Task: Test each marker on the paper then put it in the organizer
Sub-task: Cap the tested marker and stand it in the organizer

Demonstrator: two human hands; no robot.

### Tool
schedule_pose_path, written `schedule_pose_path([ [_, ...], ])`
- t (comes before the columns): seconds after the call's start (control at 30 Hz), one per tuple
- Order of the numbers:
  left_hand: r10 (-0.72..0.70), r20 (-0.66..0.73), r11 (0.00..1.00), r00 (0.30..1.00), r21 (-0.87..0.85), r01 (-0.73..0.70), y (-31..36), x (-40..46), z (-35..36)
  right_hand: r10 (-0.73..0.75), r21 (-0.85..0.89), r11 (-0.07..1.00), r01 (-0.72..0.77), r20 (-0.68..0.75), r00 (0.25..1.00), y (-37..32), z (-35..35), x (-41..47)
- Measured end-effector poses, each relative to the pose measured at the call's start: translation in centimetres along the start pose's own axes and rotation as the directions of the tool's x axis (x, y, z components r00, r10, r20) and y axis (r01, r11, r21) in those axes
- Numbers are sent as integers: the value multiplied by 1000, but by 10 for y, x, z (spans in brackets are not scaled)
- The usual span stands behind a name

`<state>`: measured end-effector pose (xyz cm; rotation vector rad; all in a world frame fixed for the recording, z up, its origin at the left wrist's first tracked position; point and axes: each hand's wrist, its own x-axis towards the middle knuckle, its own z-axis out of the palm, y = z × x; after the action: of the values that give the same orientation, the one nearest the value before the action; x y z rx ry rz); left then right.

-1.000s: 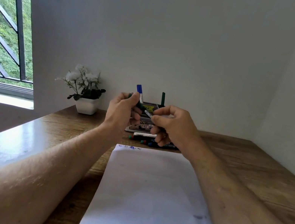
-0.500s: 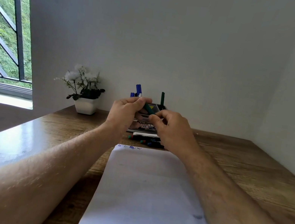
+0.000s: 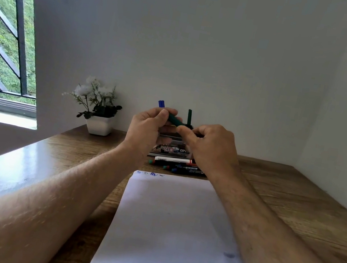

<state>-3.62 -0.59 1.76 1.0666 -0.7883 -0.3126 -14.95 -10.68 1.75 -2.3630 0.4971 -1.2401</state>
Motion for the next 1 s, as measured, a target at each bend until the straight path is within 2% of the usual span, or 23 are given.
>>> schedule_pose_path([
  [0.1,25,-29,999,999,-47,-26,4,1,0,45,-2,999,-45,-30,999,2,-2,1],
  [0.27,15,-210,997,978,-75,-31,6,9,-9,106,48,993,-106,-7,994,6,1,-1],
  [0.37,-19,-228,999,973,41,29,6,11,-14,172,150,974,-171,12,985,6,4,1],
  [0.47,-96,-197,964,976,227,141,4,6,-11,238,355,899,-255,91,967,4,5,2],
  [0.53,-172,-155,873,973,434,223,2,5,-7,259,418,856,-305,165,952,2,4,1],
  [0.57,-214,-110,780,971,580,237,3,3,-6,261,460,825,-328,205,943,1,3,0],
  [0.63,-325,26,540,945,826,163,7,1,-4,268,557,734,-387,286,920,0,2,-1],
  [0.67,-393,85,443,916,890,108,7,0,-3,278,587,691,-422,323,905,0,3,-1],
  [0.73,-513,143,327,847,944,38,8,-2,-4,313,592,637,-494,386,868,0,3,-2],
  [0.77,-559,152,305,815,952,32,8,-4,-4,333,565,640,-520,406,851,1,4,-2],
  [0.83,-617,163,290,770,957,30,8,-6,-6,352,456,715,-530,420,836,3,6,-4],
  [1.0,-648,184,276,739,961,2,1,-1,-14,349,315,790,-527,476,807,7,8,-6],
])
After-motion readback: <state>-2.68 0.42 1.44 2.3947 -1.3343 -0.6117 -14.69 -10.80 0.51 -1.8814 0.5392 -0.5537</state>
